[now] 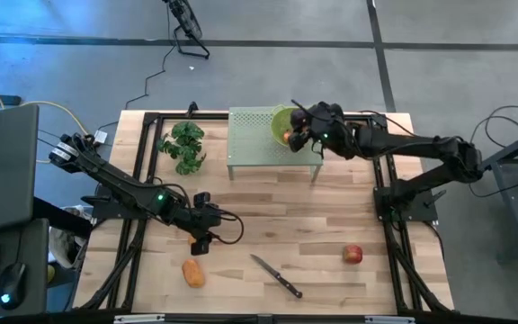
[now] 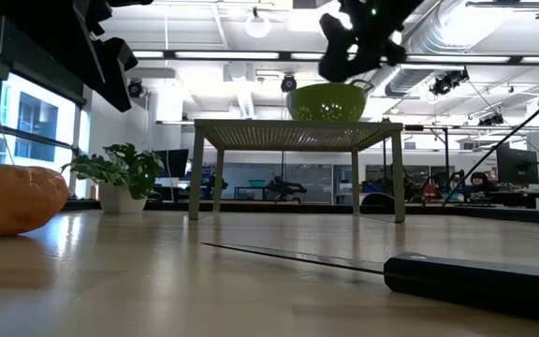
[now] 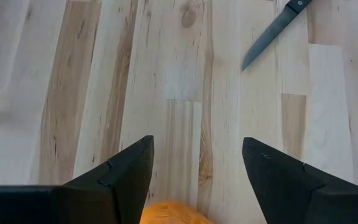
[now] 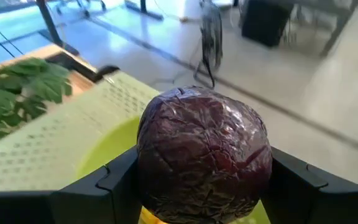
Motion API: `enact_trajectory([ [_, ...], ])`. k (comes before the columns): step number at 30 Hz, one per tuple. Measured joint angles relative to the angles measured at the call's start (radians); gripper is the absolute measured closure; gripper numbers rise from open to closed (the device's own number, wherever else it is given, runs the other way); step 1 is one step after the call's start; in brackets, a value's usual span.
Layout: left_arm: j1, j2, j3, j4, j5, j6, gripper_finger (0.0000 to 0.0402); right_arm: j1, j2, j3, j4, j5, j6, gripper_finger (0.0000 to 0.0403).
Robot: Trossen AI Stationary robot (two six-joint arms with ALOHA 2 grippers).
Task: Pick & Place Fruit
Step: Put the black plum into the green strainer bowl on the top shelf
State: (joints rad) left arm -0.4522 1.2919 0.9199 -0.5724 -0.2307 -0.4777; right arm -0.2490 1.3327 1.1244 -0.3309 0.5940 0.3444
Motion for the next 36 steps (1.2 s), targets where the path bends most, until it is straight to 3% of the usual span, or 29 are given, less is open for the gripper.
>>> enact_trajectory([
  [11, 0.0, 0.0, 0.0, 0.0, 0.0, 0.0, 0.016, -0.069, 0.0, 0.0, -0.11, -0.16, 0.055, 0.0156],
  [27, 0.0, 0.0, 0.0, 0.0, 0.0, -0.002, 0.016, -0.068, 0.0, 0.0, -0.135, -0.261, 0.025, 0.0153],
  [36, 0.0, 0.0, 0.0, 0.0, 0.001, -0.003, 0.016, -0.073, 0.0, 0.0, -0.136, -0.275, 0.053, 0.0073],
])
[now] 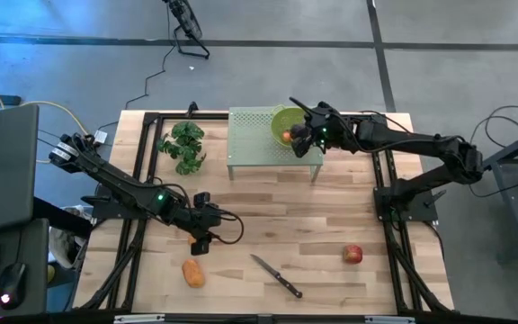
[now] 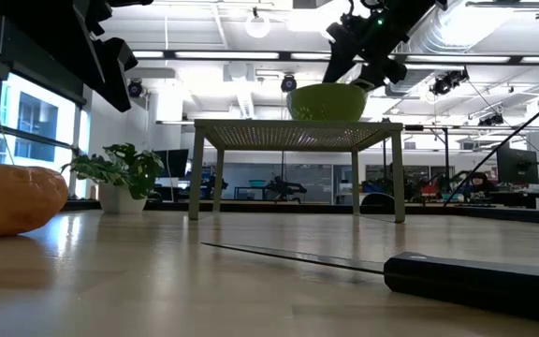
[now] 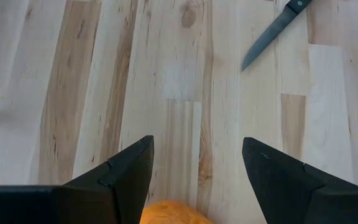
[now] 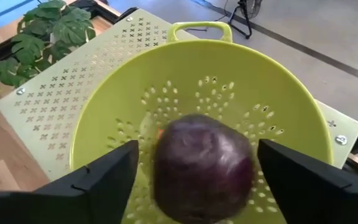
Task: Pick & Place Fruit
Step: Put the black plum into the green strainer bowl on the top shelf, then put the top potato into the green strainer bowl on the top shelf
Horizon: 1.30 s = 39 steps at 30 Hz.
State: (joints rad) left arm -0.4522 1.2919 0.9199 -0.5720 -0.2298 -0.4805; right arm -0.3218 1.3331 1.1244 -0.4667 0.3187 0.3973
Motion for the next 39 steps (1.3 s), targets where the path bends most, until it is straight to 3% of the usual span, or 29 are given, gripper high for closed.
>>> enact_trajectory([
  [7, 0.0, 0.0, 0.0, 0.0, 0.0, -0.002, 0.016, 0.001, -0.007, 0.0, 0.0, -0.007, -0.015, 0.0038],
  [17, 0.0, 0.0, 0.0, 0.0, 0.0, -0.026, 0.016, 0.008, -0.139, 0.0, 0.002, -0.009, -0.036, 0.0046],
  [33, 0.0, 0.0, 0.001, -0.003, -0.031, -0.171, 0.016, 0.237, -0.263, 0.0, -0.011, 0.0, -0.088, 0.0047],
  [39, 0.0, 0.0, 0.002, -0.017, -0.03, -0.263, 0.016, 0.295, -0.267, 0.0, -0.128, 0.046, -0.067, 0.0047],
])
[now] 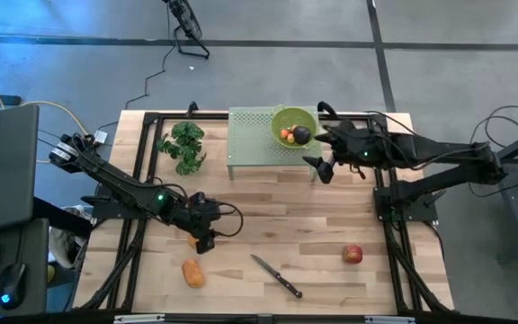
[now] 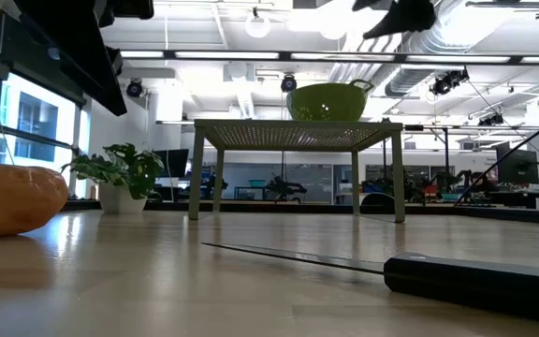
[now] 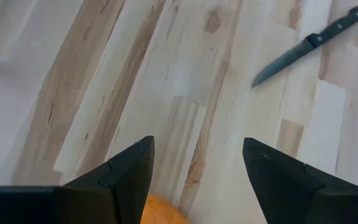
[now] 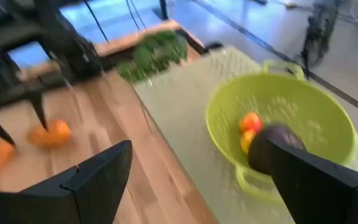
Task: Pick & Place Fruit
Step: Put the top potato into the green strainer bowl on the top shelf
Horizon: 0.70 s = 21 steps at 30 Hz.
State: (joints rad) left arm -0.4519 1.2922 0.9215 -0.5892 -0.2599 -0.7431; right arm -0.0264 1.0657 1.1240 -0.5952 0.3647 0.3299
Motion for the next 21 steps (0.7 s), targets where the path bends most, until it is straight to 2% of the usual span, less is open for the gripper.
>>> enact_trajectory([
  [9, 0.0, 0.0, 0.078, -0.188, 0.015, -0.124, 0.016, 0.122, -0.001, 0.0, -0.238, 0.037, 0.094, 0.0047],
  [15, 0.0, 0.0, 0.125, -0.208, 0.037, -0.19, 0.016, 0.237, -0.001, 0.0, -0.327, 0.096, 0.19, 0.0047],
  [21, 0.0, 0.0, 0.167, -0.301, 0.094, -0.318, 0.016, 0.342, -0.001, -0.047, -0.344, 0.167, 0.253, 0.0047],
])
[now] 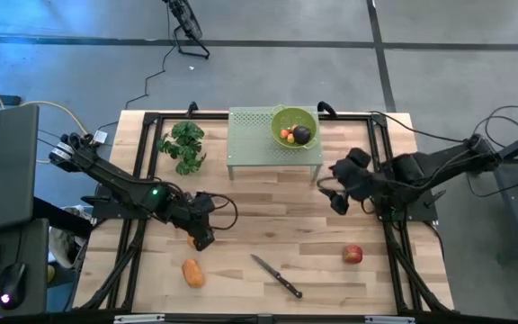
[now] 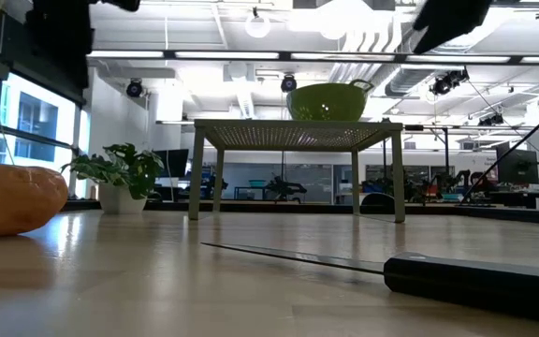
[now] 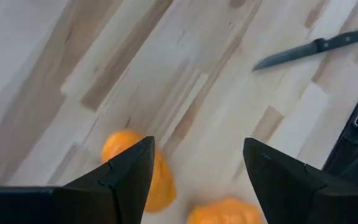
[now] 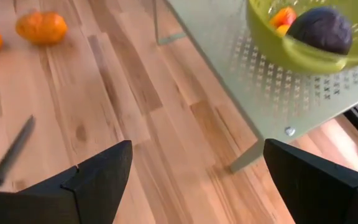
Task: Pick & Place Fruit
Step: Put the top potato into the green strainer bowl on the top shelf
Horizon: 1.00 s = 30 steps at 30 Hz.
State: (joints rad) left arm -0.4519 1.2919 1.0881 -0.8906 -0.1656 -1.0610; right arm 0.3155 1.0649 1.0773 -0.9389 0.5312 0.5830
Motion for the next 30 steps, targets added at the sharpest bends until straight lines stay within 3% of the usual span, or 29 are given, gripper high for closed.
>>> enact_trajectory([
  [11, 0.0, 0.0, 0.013, -0.113, 0.108, -0.187, 0.016, 0.119, 0.0, -0.176, 0.085, 0.047, 0.138, 0.0047],
  [30, -0.002, 0.057, 0.013, -0.114, 0.099, -0.308, 0.016, 0.246, 0.001, -0.341, 0.233, 0.105, 0.31, 0.0047],
])
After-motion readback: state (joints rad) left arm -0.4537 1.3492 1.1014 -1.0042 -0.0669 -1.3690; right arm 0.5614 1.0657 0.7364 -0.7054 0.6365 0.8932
